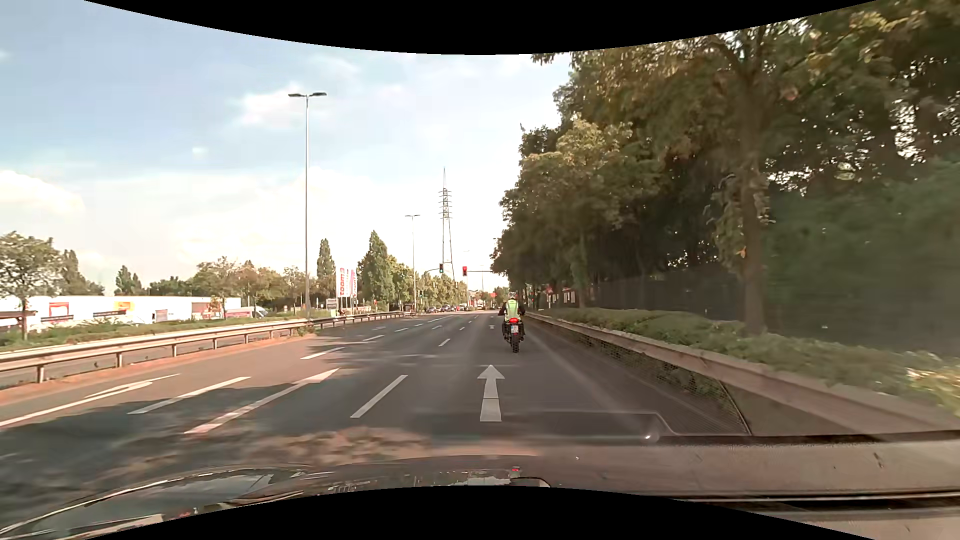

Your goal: Follow the waypoints while adhering to traffic rules and regulations

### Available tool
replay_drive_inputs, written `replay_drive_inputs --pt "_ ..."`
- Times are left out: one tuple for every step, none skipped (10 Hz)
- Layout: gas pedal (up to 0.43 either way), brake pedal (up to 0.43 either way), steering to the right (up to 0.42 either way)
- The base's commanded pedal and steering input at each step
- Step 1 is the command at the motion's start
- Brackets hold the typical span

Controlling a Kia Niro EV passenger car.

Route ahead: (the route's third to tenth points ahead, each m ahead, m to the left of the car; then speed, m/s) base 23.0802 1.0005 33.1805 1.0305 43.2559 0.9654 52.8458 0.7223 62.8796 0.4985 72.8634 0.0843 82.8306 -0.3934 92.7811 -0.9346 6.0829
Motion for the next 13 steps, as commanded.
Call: replay_drive_inputs --pt "0.11 0.0 -0.006" --pt "0.11 0.0 -0.006" --pt "0.11 0.0 -0.006" --pt "0.11 0.0 -0.006" --pt "0.11 0.0 -0.006" --pt "0.11 0.0 -0.006" --pt "0.11 0.0 -0.006" --pt "0.11 0.0 -0.006" --pt "0.11 0.0 -0.006" --pt "0.11 0.0 -0.006" --pt "0.11 0.0 -0.006" --pt "0.11 0.0 -0.006" --pt "0.11 0.0 -0.006"
